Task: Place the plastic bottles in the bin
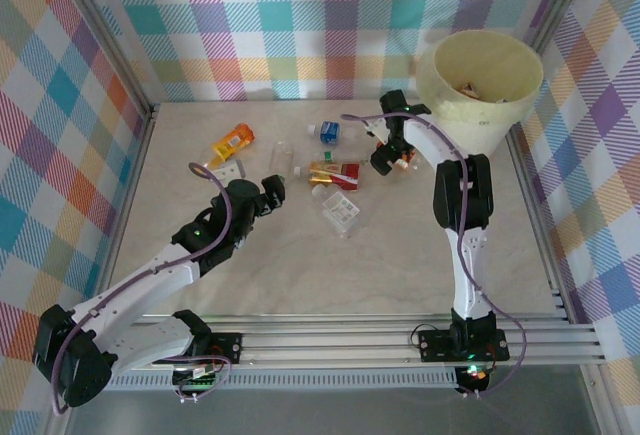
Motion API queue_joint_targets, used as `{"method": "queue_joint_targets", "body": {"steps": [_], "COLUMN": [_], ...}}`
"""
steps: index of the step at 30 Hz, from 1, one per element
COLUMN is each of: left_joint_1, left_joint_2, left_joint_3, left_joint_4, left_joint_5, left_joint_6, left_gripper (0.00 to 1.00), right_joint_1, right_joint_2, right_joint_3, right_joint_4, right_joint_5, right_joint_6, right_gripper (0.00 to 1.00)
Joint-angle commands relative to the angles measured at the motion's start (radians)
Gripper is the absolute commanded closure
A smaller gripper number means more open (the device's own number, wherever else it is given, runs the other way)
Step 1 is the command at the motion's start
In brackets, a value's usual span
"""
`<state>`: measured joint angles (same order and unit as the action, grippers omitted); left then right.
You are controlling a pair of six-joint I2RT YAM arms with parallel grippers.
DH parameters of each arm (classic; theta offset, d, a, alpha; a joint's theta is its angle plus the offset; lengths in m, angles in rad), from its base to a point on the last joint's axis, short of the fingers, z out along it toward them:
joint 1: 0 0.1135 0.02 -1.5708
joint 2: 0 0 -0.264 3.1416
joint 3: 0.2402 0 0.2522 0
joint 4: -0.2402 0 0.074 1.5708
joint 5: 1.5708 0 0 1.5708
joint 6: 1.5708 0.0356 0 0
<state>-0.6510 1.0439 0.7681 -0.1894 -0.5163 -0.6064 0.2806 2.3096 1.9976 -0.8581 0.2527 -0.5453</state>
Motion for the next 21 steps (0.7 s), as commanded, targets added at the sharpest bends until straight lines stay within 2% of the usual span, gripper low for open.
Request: {"method": "queue_joint_targets", "body": {"steps": [1,5,11,14,18,21], "left_joint_1": [0.008,0.008,0.008,0.009,0.008,0.008], "left_joint_2": [0.019,0.033,0.030,0.024,0.011,0.003], "left_joint_3": [0.015,0.022,0.018,0.013,0.004,0.000], "left_joint_4": [-0.008,-0.005,-0.008,-0.010,-0.008,-0.009], "left_joint_5": [0.001,0.009,0.013,0.010,0.009,0.008], "left_joint_6": [-0.004,-0.005,-0.007,-0.010,-0.011,-0.012], "left_gripper": [0.00,0.00,0.00,0.00,0.00,0.00], "right_joint_1": [-0.008,-0.009,-0.008,-0.008,-0.006,0.002], "right_joint_2": [0.028,0.039,0.039,0.034,-0.023,-0.050], "right_joint_3": [0.024,0.030,0.018,0.005,-0.065,-0.110], "right_joint_4": [-0.047,-0.106,-0.132,-0.127,-0.075,-0.047], "right_joint_5": [-0.063,-0.129,-0.110,-0.092,-0.176,-0.152], "right_joint_6": [0.025,0.032,0.036,0.036,0.023,-0.003], "right_gripper": [0.01,0.06,0.15,0.18,0.22,0.28]}}
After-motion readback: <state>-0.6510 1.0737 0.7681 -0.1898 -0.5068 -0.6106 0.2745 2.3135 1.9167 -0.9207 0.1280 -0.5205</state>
